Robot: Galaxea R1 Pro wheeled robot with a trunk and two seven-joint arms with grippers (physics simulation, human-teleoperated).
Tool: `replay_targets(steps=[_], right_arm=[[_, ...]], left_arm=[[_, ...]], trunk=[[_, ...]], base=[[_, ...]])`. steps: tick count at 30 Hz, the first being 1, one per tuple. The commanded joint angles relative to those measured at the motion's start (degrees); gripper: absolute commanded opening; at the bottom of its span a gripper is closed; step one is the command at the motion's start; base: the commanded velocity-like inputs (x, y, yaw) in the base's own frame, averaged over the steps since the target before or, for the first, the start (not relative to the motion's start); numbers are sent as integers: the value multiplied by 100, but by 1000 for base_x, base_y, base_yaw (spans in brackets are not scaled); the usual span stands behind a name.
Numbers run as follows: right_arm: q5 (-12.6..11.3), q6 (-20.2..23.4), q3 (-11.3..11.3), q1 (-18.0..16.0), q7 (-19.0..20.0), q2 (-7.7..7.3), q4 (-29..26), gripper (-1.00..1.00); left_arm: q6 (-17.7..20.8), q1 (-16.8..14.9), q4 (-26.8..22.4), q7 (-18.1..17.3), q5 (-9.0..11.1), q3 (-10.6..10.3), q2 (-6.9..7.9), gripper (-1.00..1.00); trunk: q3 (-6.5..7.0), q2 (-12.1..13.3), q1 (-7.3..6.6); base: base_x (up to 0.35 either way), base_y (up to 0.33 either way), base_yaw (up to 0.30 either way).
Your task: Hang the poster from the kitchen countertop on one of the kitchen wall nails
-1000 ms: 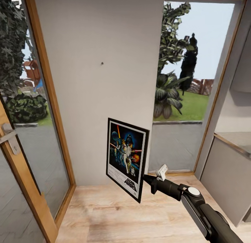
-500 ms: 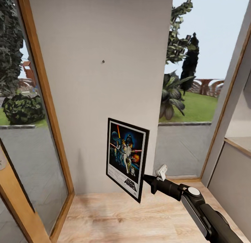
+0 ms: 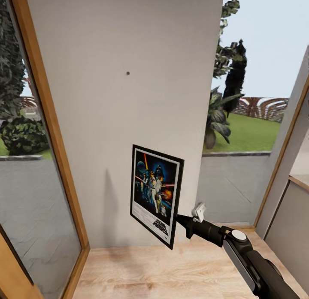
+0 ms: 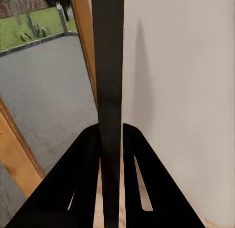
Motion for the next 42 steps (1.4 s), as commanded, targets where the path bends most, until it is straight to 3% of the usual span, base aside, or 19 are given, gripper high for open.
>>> replay_targets(steps=[1,6,10,13,19,25,28,29,30,31,32,37,39,42], right_arm=[[-77,74,3,-2,34,-11,-30,-100],[-90,281,-7,-11,77,-11,-538,-100],[-97,1037,-8,-115,78,5,-1053,-100],[-107,1585,-6,-433,78,34,-1303,-100],[-123,2398,7,-1307,159,64,-1443,-100],[-120,3255,9,-2161,612,69,-1456,-100],[-124,3667,9,-2769,881,70,-1445,-100],[-128,4003,8,-3326,1220,71,-1359,-100],[-128,4103,5,-3554,1345,71,-1251,-100],[-127,4141,4,-3673,1406,71,-1176,-100],[-129,4229,-3,-4106,1682,69,-818,-100],[-154,4279,-33,-4676,2183,70,-195,-100],[-476,4281,-119,-4936,2321,59,171,-100],[-699,4281,-198,-5005,2344,59,260,-100]], left_arm=[[53,3,-4,-31,21,23,-3,100],[-35,3,336,-34,17,27,-80,100],[-269,3,588,-34,20,56,-89,100],[-394,3,711,-34,21,78,-90,100],[-472,3,781,-34,22,87,-90,100],[-486,3,789,-34,22,90,-87,100],[-488,3,791,-34,22,93,-88,100],[-484,3,791,-34,22,93,-89,100],[-484,3,791,-34,22,94,-88,100],[-485,3,791,-34,22,94,-87,100],[-484,3,787,-34,22,95,-84,100],[-483,3,780,-34,22,96,-82,100],[-483,3,775,-34,22,96,-82,100],[-483,3,774,-34,22,96,-82,100]], trunk=[[-1,0,4],[-1,0,4],[-1,0,4],[-1,0,4],[-1,0,4],[-1,0,4],[-1,0,4],[-1,0,4],[-1,0,4],[-1,0,4],[-1,0,4],[-1,0,4],[-1,0,4],[-1,0,4]], base=[[23,2,0],[6,0,0],[1,0,0],[0,0,0],[0,0,0],[0,0,0],[0,0,0],[0,0,0],[0,0,0],[0,0,0],[0,0,0],[0,0,0],[0,0,0],[0,0,0]])
